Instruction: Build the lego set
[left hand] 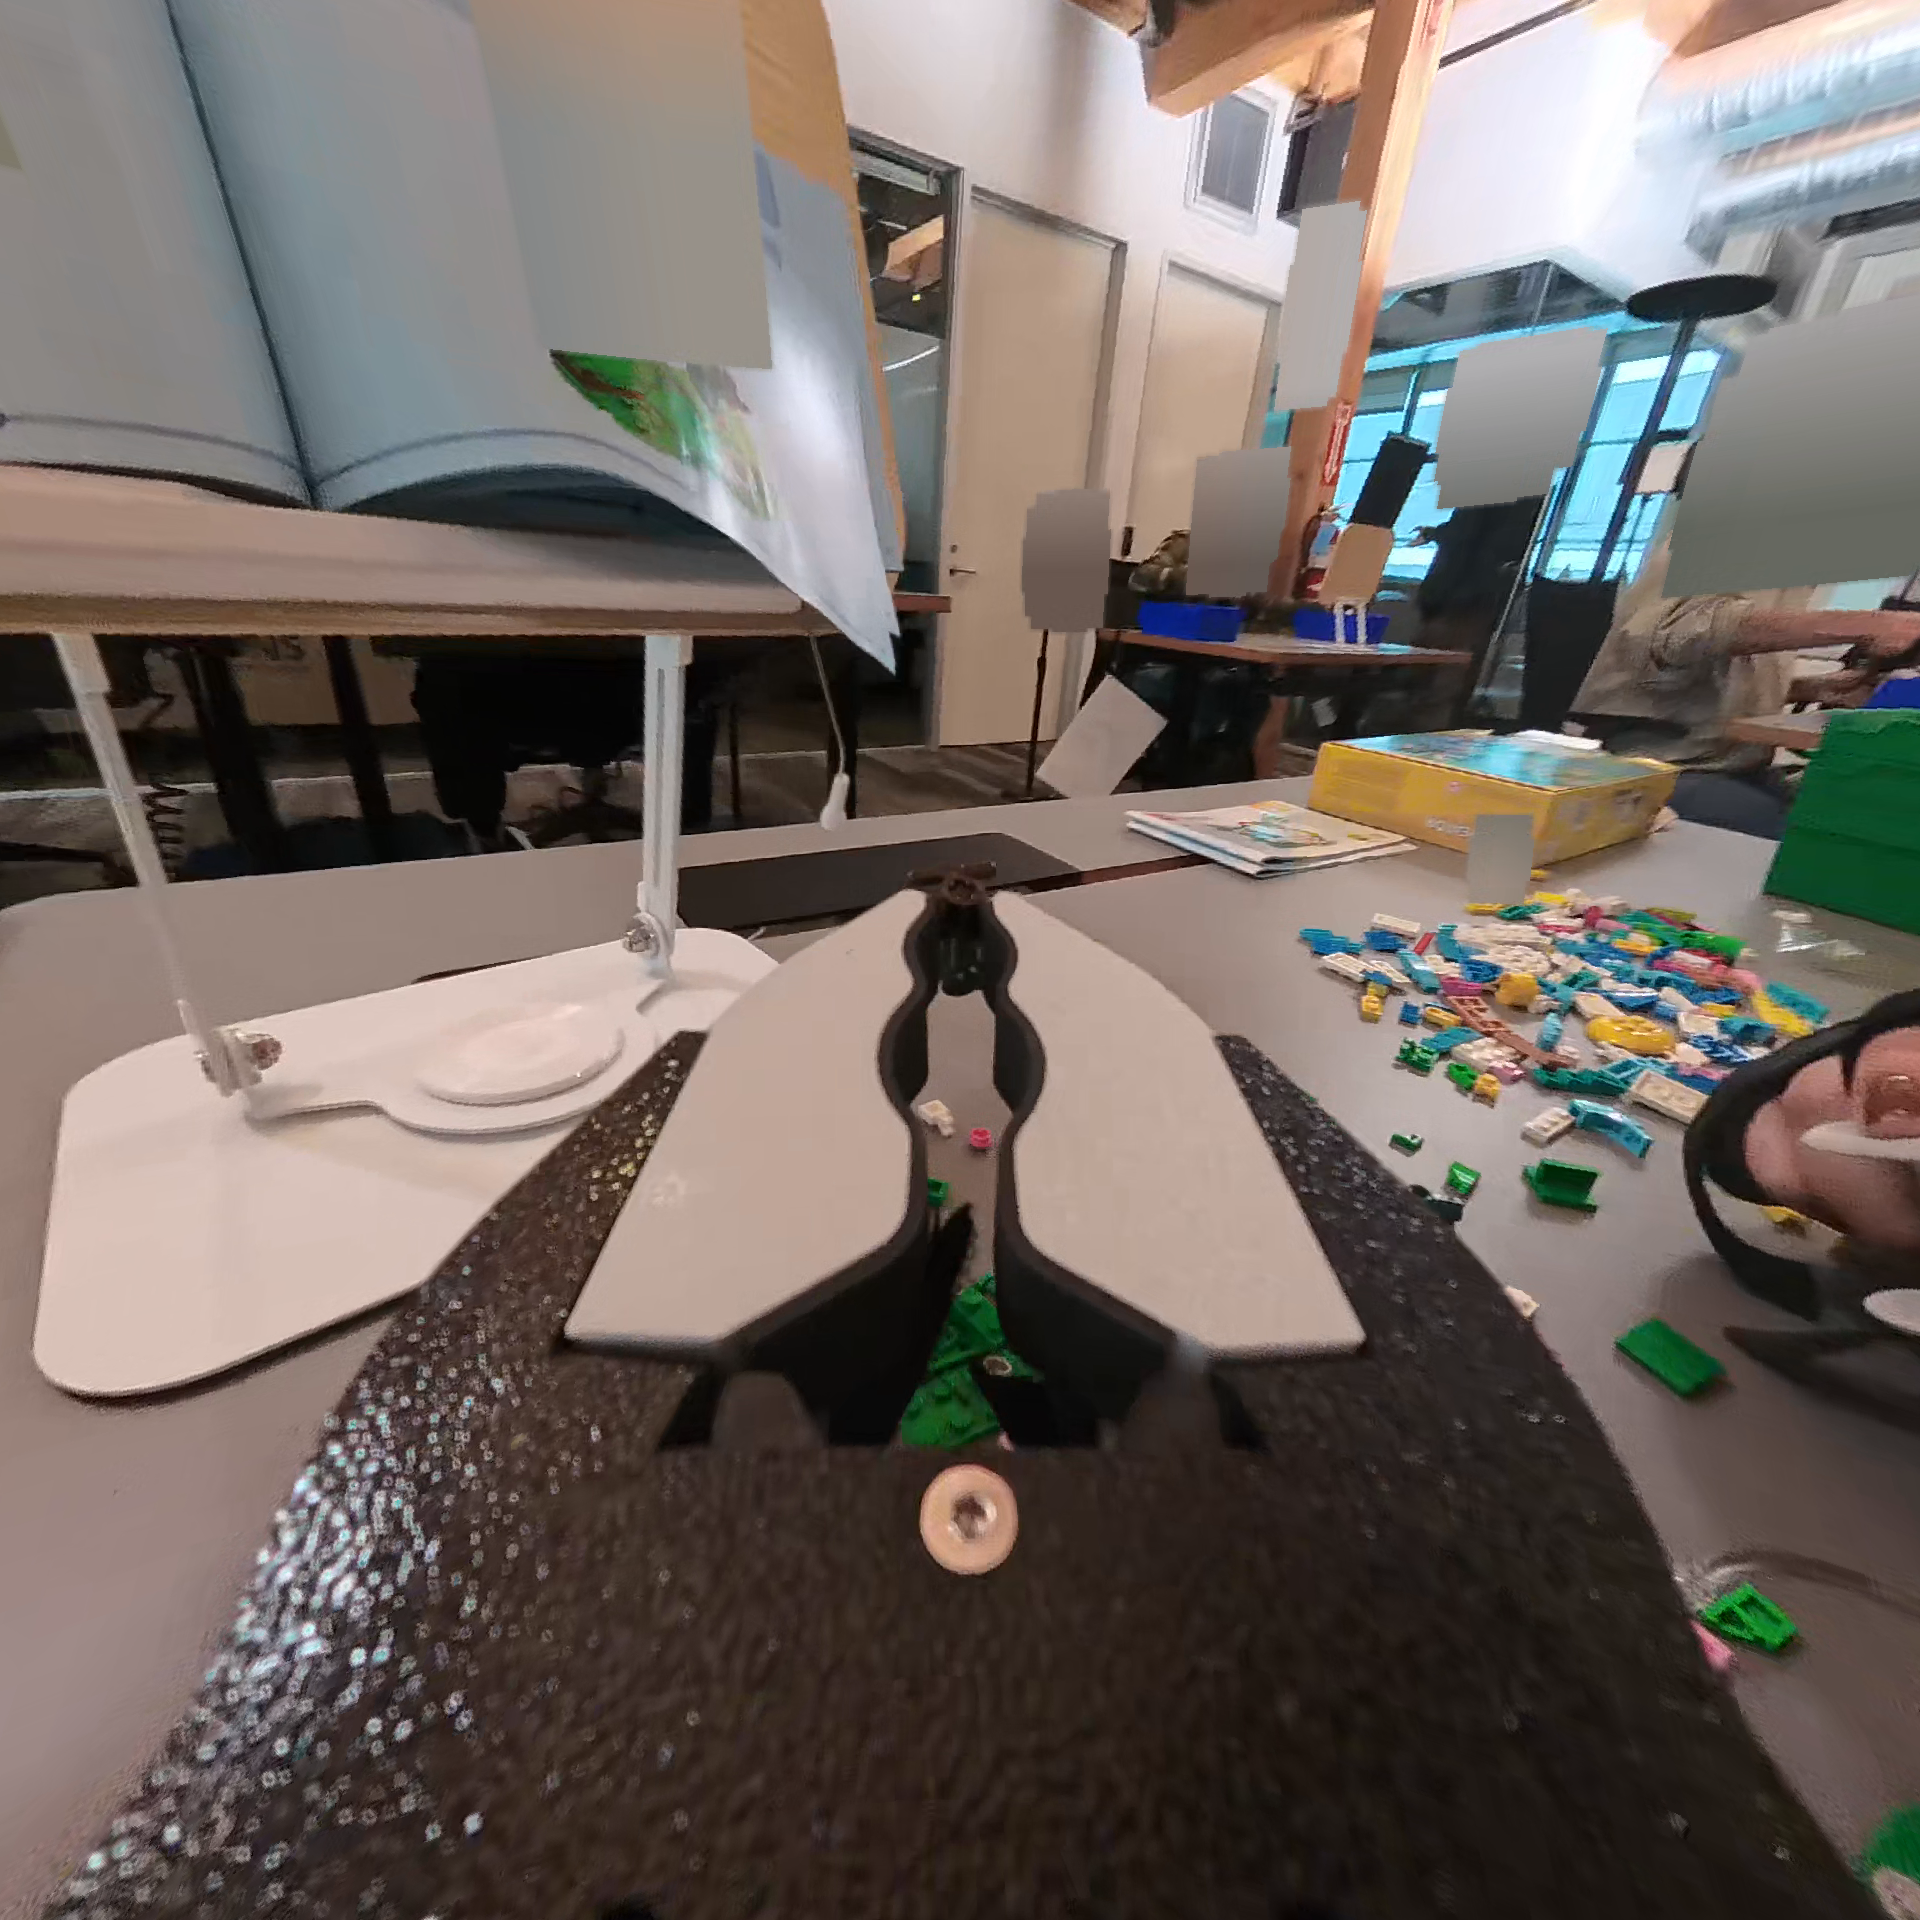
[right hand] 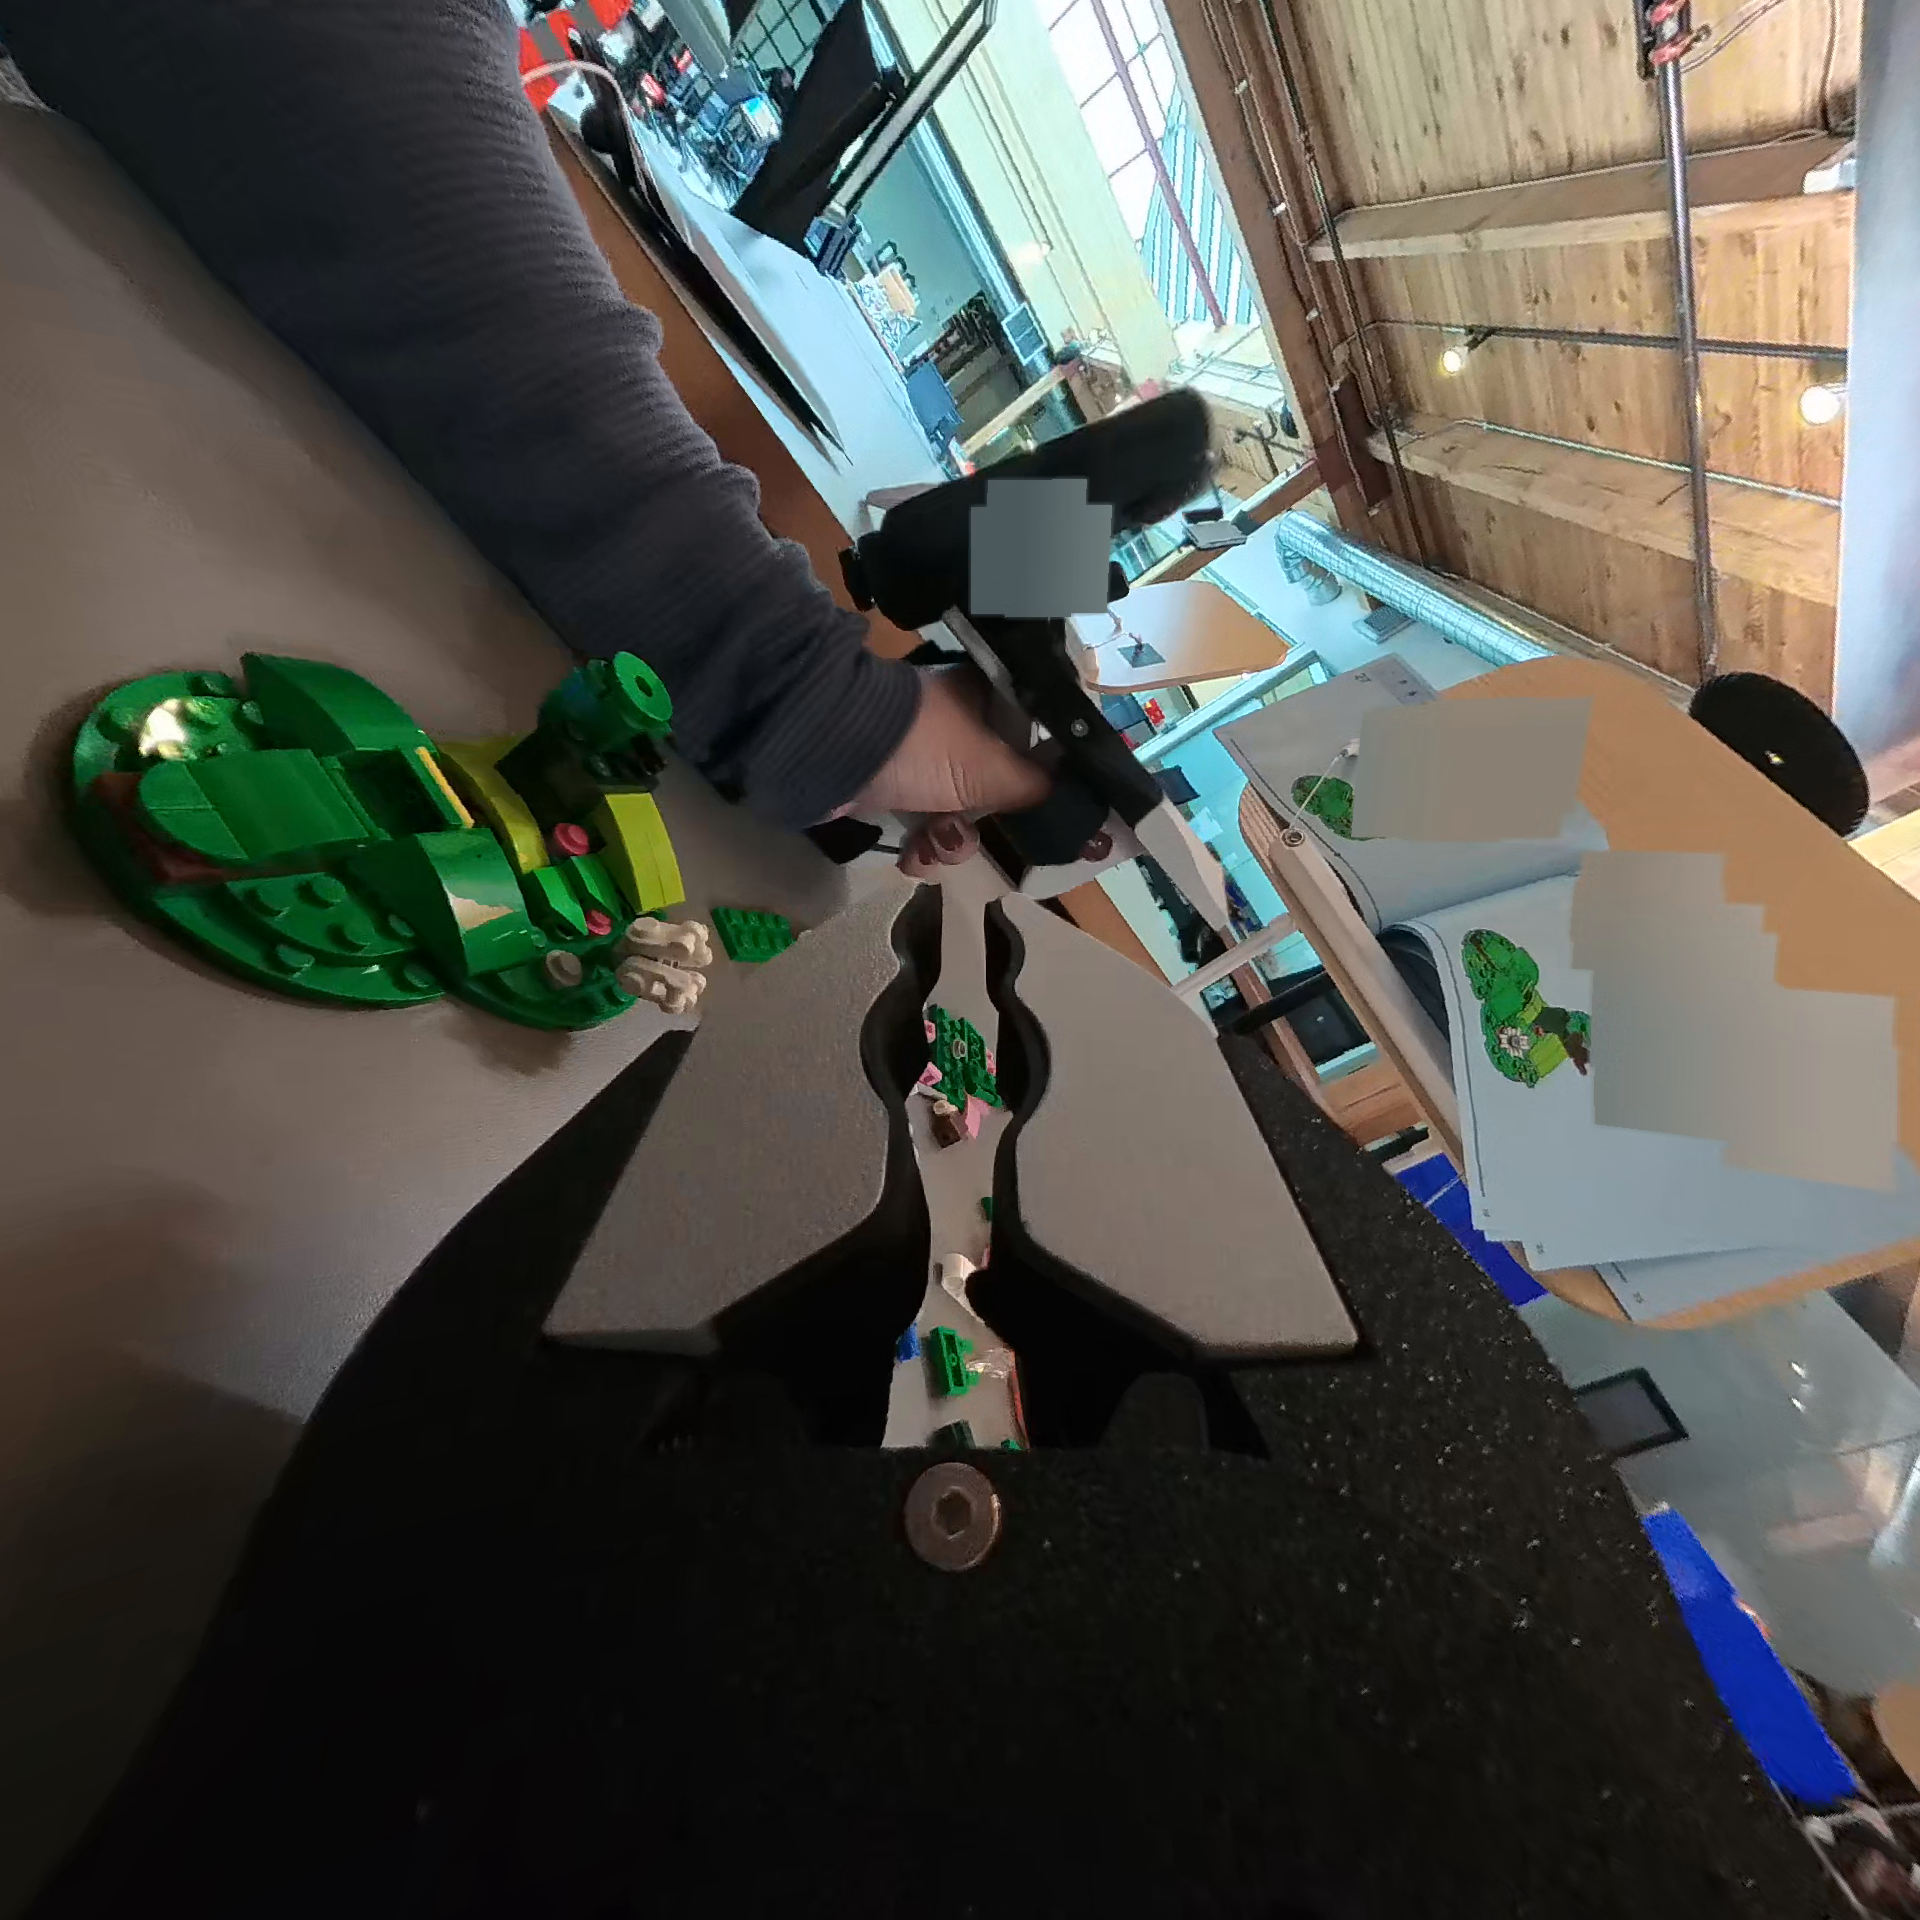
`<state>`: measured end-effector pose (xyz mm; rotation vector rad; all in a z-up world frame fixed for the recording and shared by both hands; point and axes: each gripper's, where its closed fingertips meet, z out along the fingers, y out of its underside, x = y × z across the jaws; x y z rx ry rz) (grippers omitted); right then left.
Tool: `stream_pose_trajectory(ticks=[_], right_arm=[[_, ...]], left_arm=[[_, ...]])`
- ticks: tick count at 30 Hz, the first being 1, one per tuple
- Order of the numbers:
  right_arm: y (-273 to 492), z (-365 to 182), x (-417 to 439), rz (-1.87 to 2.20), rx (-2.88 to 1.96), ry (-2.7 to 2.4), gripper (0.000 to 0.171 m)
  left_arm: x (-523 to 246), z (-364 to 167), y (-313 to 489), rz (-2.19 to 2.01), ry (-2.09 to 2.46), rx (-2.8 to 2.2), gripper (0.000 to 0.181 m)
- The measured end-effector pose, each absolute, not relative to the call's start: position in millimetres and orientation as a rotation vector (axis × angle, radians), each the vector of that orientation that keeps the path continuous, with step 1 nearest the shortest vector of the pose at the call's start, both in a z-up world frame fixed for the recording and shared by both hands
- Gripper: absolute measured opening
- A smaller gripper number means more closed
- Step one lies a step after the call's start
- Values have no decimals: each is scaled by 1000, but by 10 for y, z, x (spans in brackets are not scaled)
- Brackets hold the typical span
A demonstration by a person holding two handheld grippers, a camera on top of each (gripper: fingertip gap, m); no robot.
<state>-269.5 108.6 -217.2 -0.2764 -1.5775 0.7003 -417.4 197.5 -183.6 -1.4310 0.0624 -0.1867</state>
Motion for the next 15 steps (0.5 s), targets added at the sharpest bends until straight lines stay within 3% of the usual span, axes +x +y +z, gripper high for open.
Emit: stream_pose_trajectory(ticks=[15], right_arm=[[1119, -2210, -2726, 735, -321, -1600, 7]], left_arm=[[-4008, -1830, 1891, -202, 157, -1414, 6]])
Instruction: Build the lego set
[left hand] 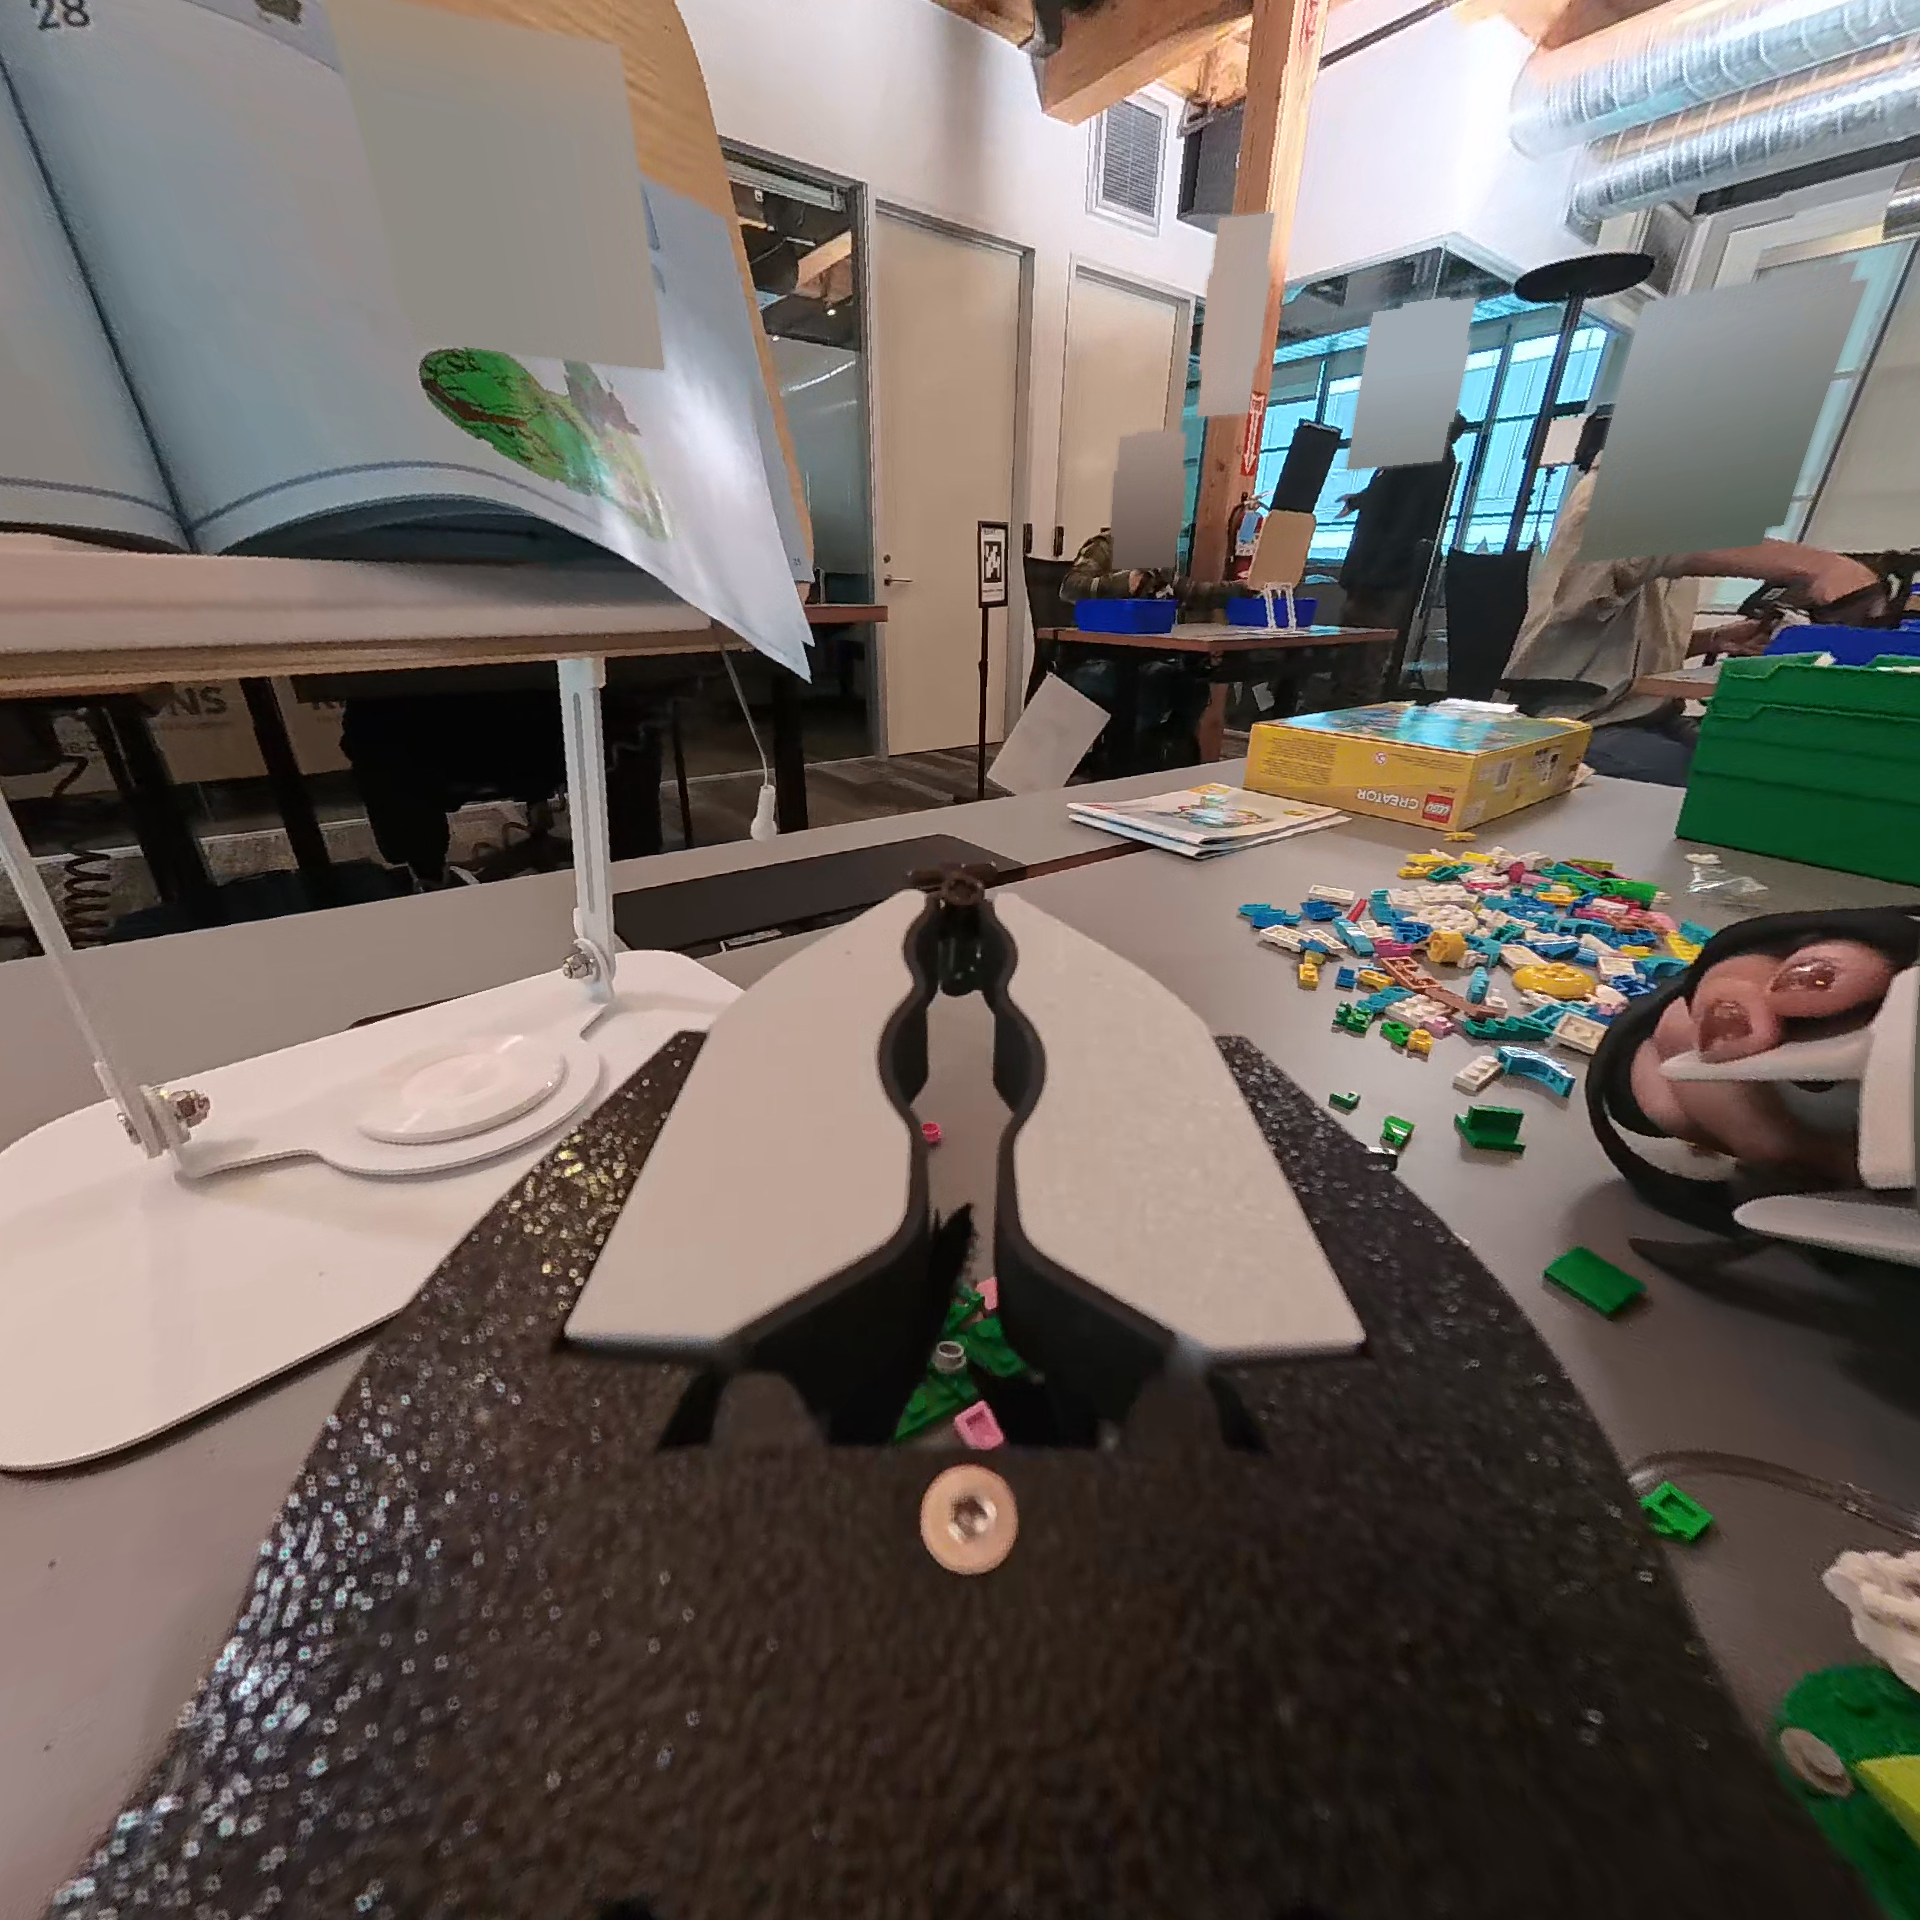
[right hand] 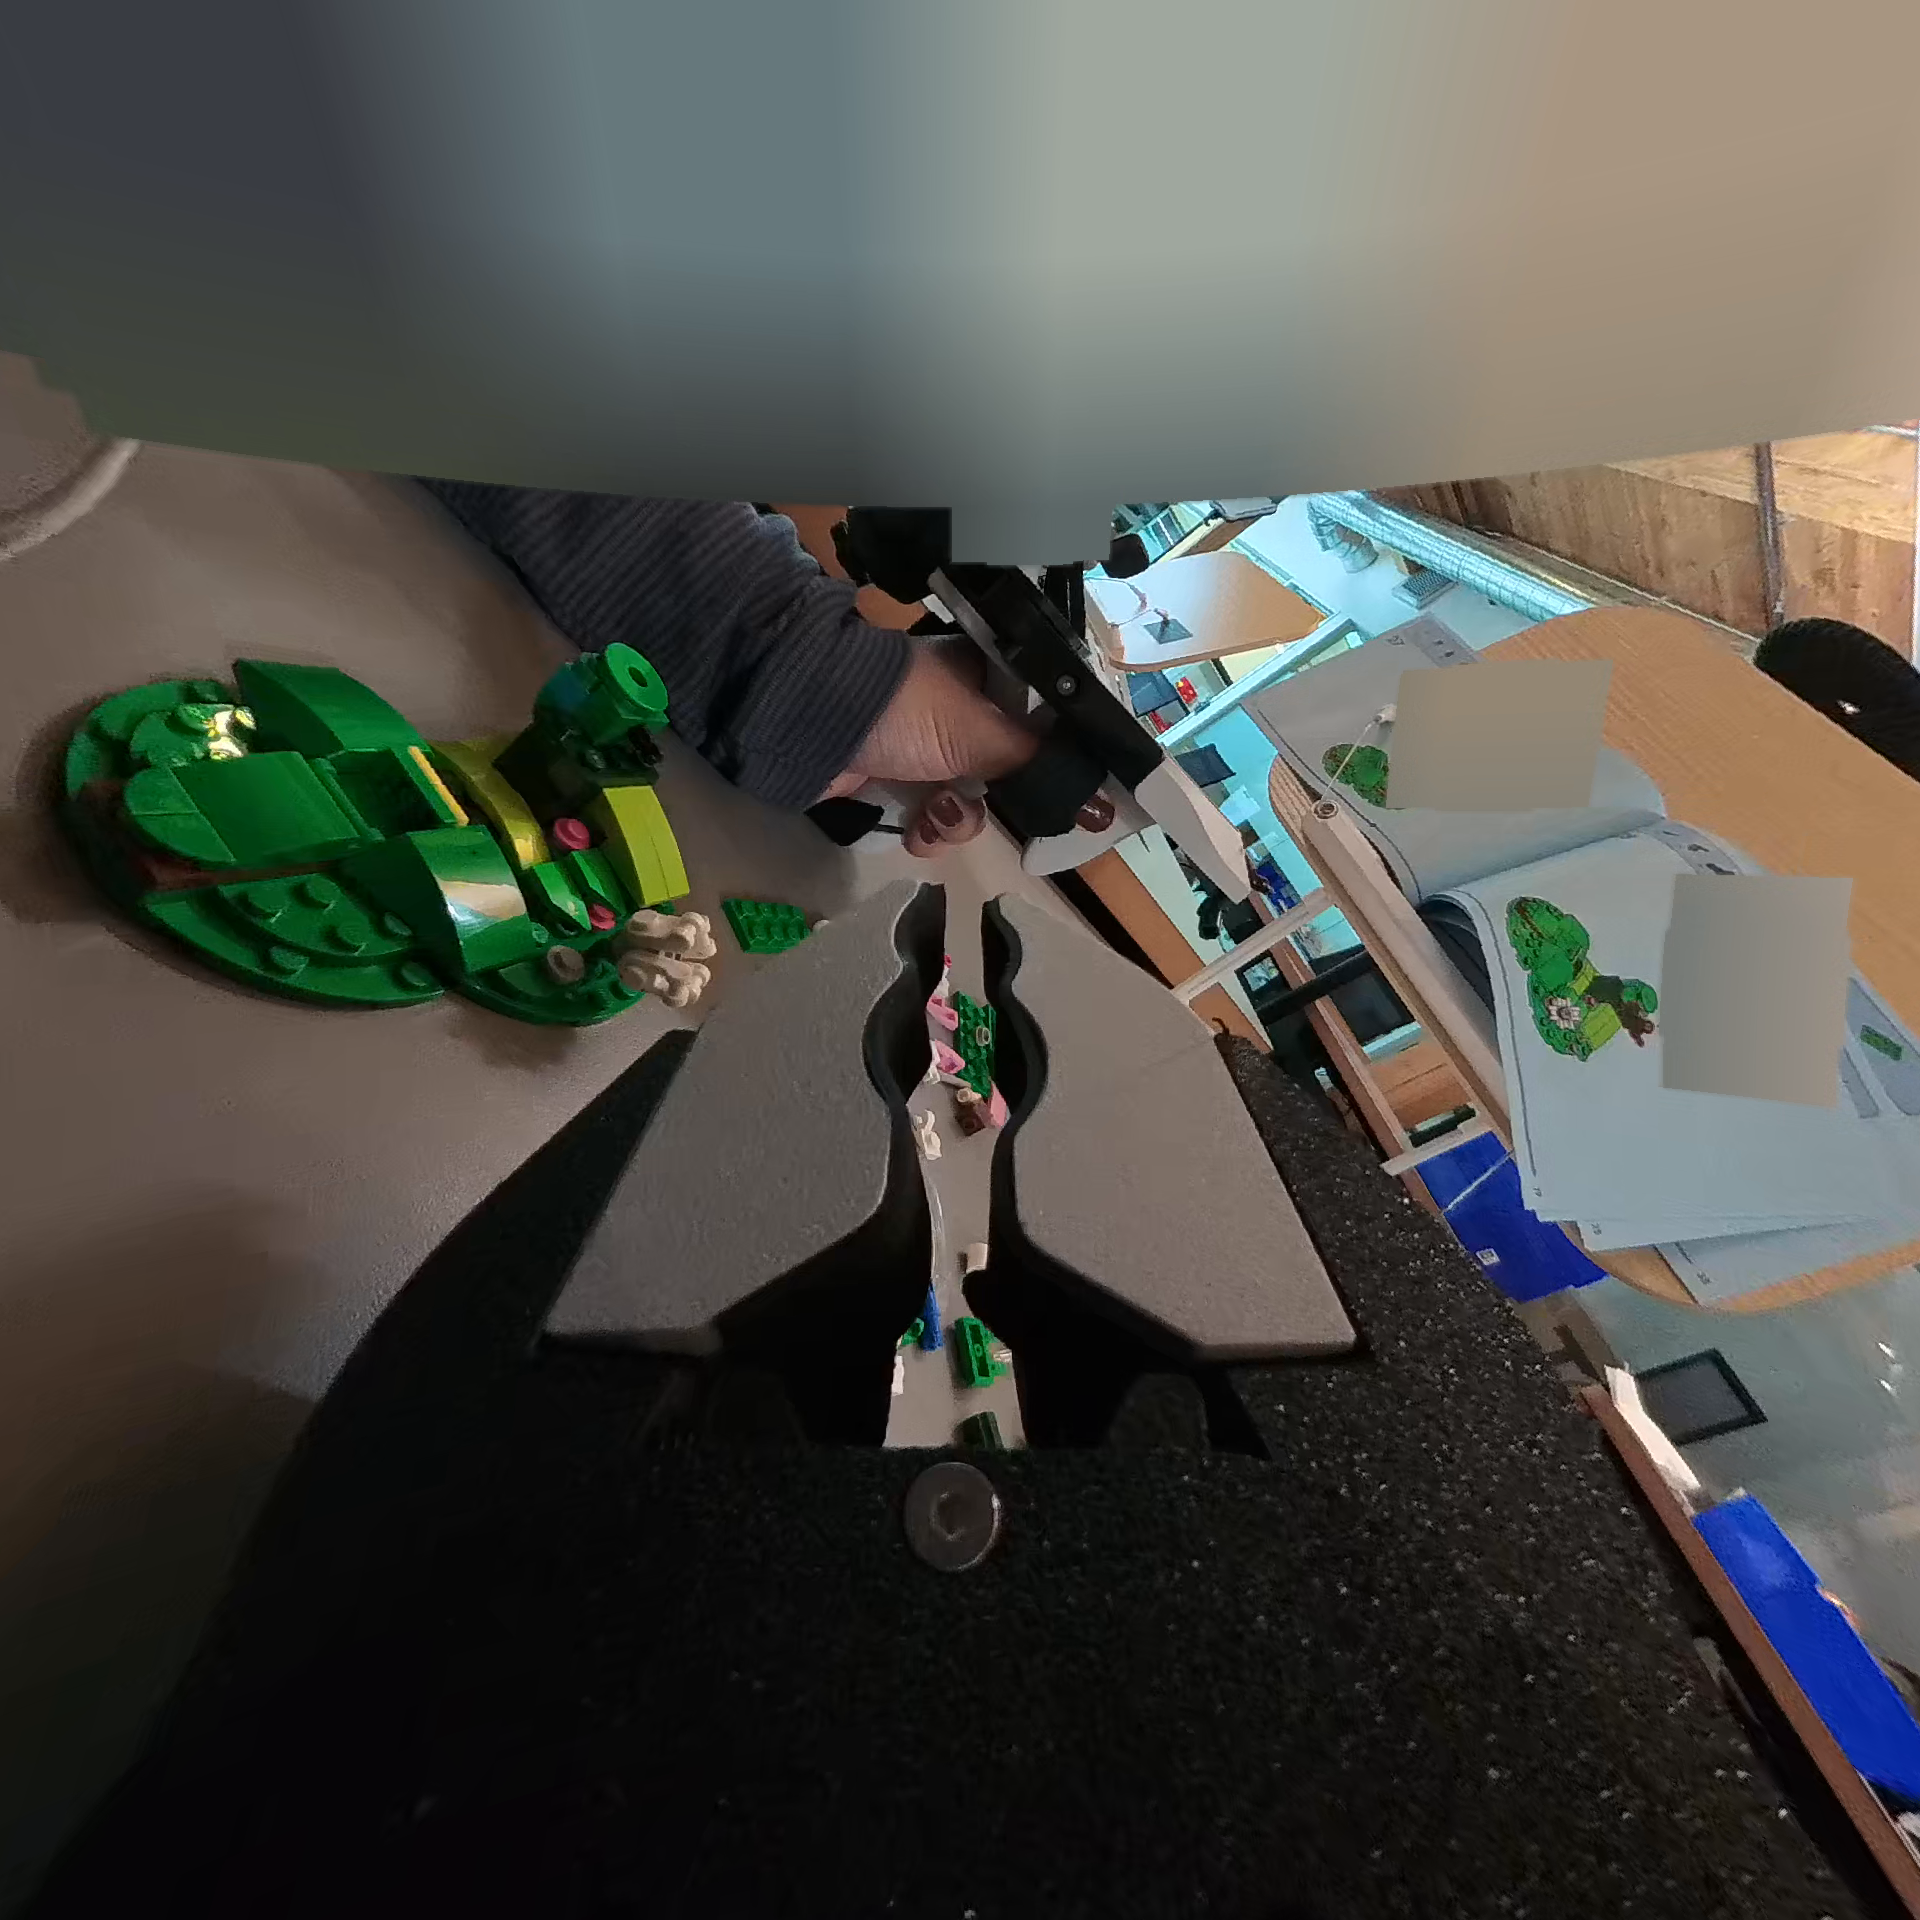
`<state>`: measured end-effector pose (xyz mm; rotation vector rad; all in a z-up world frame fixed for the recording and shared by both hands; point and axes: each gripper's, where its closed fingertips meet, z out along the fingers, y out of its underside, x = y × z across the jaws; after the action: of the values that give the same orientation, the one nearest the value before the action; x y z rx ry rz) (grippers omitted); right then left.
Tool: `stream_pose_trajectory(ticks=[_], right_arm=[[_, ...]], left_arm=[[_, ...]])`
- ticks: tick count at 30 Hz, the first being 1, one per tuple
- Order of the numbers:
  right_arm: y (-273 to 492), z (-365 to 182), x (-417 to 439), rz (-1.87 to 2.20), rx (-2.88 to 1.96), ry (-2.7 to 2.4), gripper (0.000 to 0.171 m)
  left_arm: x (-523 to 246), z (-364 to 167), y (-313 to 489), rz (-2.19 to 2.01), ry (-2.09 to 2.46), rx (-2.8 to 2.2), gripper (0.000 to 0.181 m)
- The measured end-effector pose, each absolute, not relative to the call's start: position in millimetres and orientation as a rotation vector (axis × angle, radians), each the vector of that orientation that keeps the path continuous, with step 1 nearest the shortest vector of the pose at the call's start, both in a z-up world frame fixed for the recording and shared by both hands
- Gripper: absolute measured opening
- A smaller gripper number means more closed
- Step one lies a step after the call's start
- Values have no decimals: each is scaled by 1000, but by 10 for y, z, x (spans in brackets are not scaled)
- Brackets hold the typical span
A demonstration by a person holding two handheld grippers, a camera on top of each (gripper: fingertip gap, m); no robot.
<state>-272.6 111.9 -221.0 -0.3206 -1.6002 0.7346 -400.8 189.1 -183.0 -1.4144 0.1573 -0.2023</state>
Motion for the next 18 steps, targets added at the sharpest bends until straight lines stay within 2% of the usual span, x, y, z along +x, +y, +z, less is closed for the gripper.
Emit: stream_pose_trajectory(ticks=[10, 18], right_arm=[[1123, -2225, -2730, 726, -318, -1606, 6], [1124, -2241, -2736, 724, -320, -1614, 4]], left_arm=[[-3973, -1820, 1887, -148, 189, -1414, 6], [-3918, -1828, 1896, 51, 283, -1425, 6]])
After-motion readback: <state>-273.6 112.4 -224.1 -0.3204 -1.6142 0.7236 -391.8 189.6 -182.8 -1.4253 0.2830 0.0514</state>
